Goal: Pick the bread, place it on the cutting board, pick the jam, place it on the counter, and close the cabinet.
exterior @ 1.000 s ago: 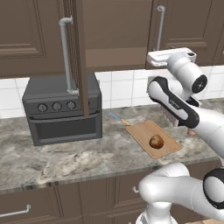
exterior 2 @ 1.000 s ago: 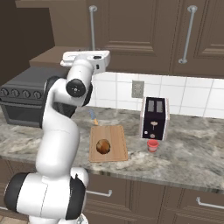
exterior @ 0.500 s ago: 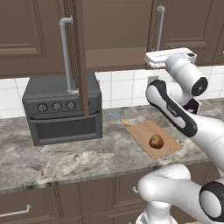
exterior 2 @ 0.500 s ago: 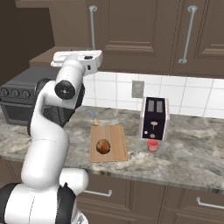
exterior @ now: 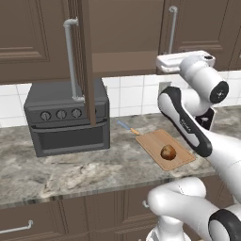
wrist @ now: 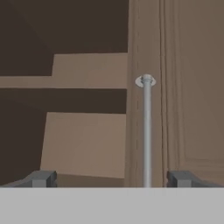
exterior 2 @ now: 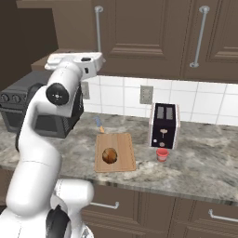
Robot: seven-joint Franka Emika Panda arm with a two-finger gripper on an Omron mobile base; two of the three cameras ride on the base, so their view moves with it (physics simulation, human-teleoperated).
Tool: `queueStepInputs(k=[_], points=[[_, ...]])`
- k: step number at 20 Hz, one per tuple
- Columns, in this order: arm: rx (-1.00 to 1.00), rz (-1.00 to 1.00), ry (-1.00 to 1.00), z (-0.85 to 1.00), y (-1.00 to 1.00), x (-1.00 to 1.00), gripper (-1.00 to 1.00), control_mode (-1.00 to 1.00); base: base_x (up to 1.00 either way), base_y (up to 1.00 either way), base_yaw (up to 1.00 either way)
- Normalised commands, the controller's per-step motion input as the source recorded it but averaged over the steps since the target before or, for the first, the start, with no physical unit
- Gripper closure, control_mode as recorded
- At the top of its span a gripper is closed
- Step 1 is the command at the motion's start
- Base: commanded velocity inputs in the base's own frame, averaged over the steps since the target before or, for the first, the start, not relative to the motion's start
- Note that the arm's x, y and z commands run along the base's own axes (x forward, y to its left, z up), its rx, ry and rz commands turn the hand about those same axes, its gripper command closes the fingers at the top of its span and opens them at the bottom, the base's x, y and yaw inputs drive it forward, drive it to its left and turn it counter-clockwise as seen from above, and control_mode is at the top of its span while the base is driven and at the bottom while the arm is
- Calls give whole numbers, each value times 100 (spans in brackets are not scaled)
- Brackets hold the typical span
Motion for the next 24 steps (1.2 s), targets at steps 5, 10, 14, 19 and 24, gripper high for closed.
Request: queueStepInputs(k=[5, 10, 14, 19, 24], points=[[0, -4, 7, 25, 5, -38, -100, -100, 0, 0, 0], [0, -6, 7, 24, 4, -40, -100, -100, 0, 0, 0], [0, -5, 5, 20, 5, -38, -100, -100, 0, 0, 0], [0, -3, 2, 15, 10, -32, -100, -100, 0, 0, 0], [0, 0, 0, 9, 12, -32, -100, -100, 0, 0, 0]])
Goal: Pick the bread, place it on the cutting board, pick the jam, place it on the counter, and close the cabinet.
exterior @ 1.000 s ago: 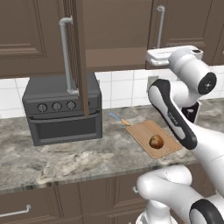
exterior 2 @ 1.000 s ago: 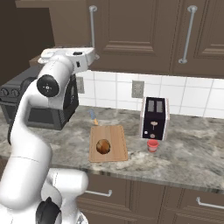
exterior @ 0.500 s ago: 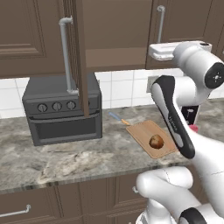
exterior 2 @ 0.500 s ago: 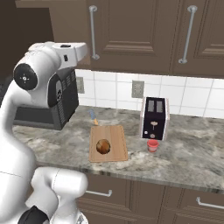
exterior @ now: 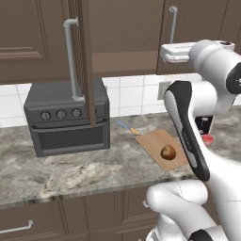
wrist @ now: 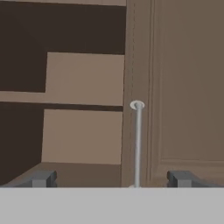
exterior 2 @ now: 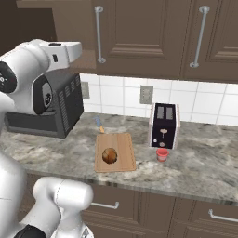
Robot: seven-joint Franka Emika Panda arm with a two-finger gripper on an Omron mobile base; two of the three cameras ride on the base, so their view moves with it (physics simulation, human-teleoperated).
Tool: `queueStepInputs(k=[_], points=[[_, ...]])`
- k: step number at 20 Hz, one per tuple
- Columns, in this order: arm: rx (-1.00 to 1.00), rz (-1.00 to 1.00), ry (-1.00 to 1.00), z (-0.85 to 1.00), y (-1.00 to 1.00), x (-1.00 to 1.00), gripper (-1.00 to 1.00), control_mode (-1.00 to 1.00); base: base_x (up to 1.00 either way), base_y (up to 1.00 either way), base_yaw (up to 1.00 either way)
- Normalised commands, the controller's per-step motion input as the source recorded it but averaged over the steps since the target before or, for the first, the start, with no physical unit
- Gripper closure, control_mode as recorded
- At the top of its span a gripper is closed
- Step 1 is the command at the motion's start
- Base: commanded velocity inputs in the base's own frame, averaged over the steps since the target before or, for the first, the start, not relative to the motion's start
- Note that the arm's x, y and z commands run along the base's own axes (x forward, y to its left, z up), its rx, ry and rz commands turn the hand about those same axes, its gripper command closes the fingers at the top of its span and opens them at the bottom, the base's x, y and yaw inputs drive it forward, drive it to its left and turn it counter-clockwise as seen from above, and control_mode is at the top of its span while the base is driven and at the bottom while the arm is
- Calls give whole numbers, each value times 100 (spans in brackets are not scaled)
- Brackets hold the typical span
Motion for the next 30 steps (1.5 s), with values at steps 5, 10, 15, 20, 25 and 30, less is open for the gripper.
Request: queueStepInputs(k=[5, 10, 15, 20, 25, 30], points=[[0, 0, 0, 2, 12, -41, -100, -100, 0, 0, 0], [0, 0, 0, 0, 12, -47, -100, -100, 0, 0, 0], [-1, 0, 0, 0, 25, -41, -100, -100, 0, 0, 0], [0, 0, 0, 0, 25, -44, -100, -100, 0, 0, 0], [-1, 0, 0, 0, 28, -49, -100, -100, 0, 0, 0], [0, 0, 0, 0, 32, -41, -100, -100, 0, 0, 0]])
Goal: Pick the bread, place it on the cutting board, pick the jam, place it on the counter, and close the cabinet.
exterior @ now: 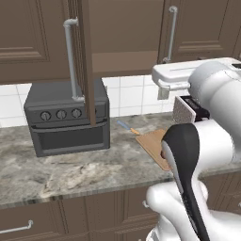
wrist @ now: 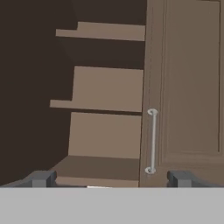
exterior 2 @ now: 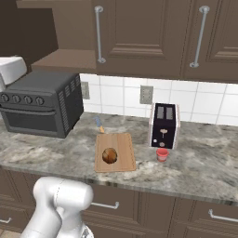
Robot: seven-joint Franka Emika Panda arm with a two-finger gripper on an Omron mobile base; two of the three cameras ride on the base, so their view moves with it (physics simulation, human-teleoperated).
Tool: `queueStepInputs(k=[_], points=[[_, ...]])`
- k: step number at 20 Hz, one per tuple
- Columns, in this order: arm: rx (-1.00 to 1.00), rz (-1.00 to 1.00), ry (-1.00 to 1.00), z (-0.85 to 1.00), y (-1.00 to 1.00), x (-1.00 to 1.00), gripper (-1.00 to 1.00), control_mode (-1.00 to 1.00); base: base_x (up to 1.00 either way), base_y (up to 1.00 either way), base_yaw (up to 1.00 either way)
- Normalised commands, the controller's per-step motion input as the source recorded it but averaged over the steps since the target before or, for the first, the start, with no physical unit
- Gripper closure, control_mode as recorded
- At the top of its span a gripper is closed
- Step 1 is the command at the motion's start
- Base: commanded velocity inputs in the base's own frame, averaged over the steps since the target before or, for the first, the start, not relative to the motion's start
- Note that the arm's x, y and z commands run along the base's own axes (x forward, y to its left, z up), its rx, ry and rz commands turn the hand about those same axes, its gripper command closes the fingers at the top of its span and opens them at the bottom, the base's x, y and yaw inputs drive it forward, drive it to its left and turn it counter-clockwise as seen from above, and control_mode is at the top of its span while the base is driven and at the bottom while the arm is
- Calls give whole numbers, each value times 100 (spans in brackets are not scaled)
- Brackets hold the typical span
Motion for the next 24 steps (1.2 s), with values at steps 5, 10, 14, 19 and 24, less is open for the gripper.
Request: queueStepInputs(k=[5, 10, 14, 19, 24], points=[[0, 0, 0, 0, 32, -42, -100, -100, 0, 0, 0], [0, 0, 0, 0, 32, -42, -100, -100, 0, 0, 0], [0, 0, 0, 0, 32, -34, -100, -100, 0, 0, 0], [-1, 0, 0, 0, 33, -18, -100, -100, 0, 0, 0], [-1, 0, 0, 0, 32, -1, -100, -100, 0, 0, 0]])
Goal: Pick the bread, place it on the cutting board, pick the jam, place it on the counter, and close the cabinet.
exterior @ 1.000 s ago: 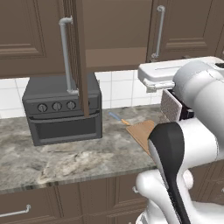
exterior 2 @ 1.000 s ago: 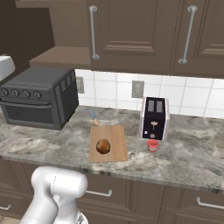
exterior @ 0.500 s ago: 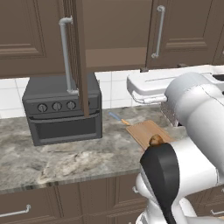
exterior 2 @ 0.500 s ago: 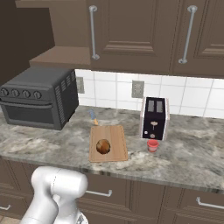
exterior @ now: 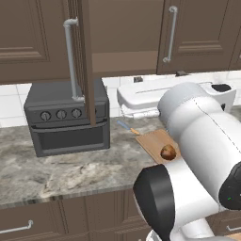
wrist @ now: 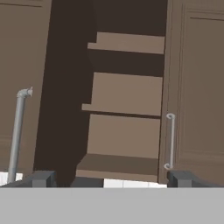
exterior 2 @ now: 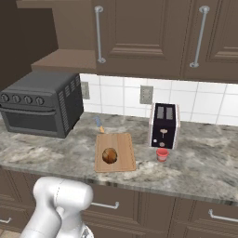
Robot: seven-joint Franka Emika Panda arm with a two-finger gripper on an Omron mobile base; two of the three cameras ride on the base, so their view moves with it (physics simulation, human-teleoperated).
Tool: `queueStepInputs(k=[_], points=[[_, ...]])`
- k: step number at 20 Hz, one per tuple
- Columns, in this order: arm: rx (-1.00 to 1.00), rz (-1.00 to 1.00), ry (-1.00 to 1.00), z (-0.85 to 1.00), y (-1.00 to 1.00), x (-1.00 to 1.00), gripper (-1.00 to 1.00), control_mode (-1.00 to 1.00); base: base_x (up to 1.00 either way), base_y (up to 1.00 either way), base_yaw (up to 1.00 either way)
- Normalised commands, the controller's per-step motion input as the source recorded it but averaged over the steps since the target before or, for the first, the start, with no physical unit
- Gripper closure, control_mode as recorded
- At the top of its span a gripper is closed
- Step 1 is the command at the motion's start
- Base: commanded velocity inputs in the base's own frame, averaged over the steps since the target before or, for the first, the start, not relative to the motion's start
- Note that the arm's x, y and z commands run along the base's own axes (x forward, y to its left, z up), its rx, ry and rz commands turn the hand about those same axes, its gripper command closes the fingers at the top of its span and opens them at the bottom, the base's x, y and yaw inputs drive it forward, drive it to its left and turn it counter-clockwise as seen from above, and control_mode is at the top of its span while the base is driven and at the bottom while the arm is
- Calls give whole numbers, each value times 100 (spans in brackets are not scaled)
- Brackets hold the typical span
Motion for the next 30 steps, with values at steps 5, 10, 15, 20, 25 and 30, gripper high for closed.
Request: queueStepInputs(k=[5, 10, 15, 20, 25, 30], points=[[-2, 0, 0, -5, 33, 0, -100, -100, 0, 0, 0], [-3, 0, 0, -18, 35, 0, -100, -100, 0, 0, 0], [-4, 0, 0, -17, 33, 0, -100, -100, 0, 0, 0], [-2, 0, 0, -12, 28, 0, -100, -100, 0, 0, 0], [-1, 0, 0, -7, 25, 0, -100, -100, 0, 0, 0], [0, 0, 0, -2, 18, 1, -100, -100, 0, 0, 0]])
